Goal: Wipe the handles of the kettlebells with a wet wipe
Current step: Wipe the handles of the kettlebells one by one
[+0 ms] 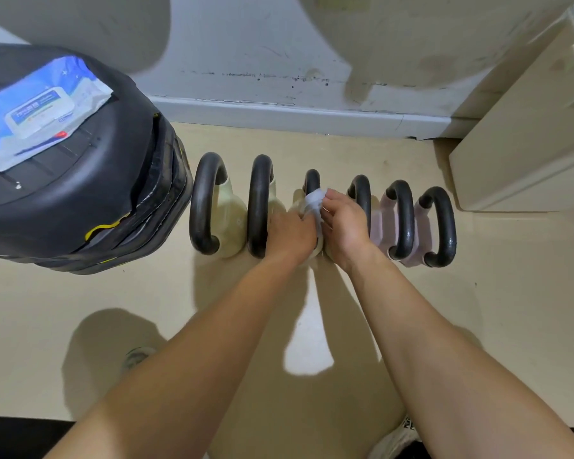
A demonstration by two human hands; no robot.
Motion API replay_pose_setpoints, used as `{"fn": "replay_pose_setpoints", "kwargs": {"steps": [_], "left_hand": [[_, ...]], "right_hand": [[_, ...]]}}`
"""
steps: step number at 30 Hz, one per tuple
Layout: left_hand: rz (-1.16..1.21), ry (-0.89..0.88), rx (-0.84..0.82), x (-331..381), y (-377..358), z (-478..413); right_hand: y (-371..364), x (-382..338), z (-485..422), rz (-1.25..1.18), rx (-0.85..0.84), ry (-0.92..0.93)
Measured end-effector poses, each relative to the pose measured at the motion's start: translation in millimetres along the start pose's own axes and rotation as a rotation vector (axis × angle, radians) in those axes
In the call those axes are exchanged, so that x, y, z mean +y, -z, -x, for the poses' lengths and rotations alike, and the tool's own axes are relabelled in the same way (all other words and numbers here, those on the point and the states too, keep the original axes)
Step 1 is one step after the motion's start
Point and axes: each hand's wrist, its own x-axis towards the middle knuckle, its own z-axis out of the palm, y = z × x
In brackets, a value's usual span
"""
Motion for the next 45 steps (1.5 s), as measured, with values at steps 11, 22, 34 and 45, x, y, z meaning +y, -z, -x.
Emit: {"fn": "replay_pose_setpoints", "kwargs": {"steps": [11,22,34,45], "left_hand": [[0.416,0.398,0.109,9,-12,-27],[0.510,0.360,0.095,12,-13,-29],[-0.051,-0.107,0.249,14,7,-1],[-0.294,-0.259,0.262,14,19,-2]], "right_hand": [[-3,-5,-24,-0.212,0.085,-0.242],[-13,3,-28,0.105,0.087,-0.154],[1,19,1,0.333,0.169,0.053],[-2,16,17,0.222,0.322,0.170]]}}
